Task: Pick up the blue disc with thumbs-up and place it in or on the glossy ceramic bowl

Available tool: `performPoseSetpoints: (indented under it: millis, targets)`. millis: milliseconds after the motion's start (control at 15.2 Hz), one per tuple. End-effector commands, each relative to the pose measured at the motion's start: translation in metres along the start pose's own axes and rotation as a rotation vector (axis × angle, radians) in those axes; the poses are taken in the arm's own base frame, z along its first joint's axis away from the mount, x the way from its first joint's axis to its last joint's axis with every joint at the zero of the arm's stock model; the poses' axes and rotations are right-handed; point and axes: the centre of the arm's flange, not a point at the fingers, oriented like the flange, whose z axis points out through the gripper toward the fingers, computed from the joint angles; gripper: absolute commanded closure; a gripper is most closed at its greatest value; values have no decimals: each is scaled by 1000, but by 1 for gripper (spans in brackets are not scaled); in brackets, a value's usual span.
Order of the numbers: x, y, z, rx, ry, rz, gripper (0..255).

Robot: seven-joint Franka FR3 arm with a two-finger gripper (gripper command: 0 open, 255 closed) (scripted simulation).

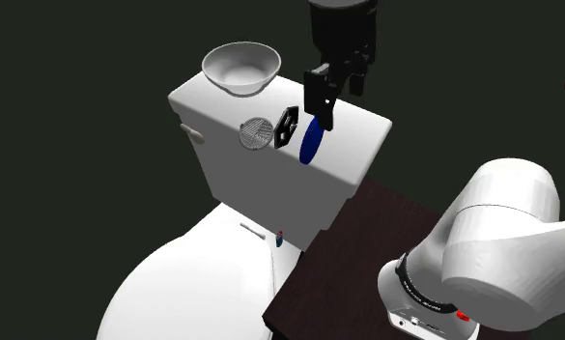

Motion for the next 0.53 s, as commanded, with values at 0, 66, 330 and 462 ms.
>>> performPoseSetpoints:
  millis: [0, 66, 330, 462]
  targets:
    - [0, 0, 0, 0, 0, 0, 0]
    - [15, -10, 4, -33, -21, -68, 0]
    - [64, -58, 29, -167, -105, -338, 0]
    - [78, -77, 40, -216, -136, -438, 0]
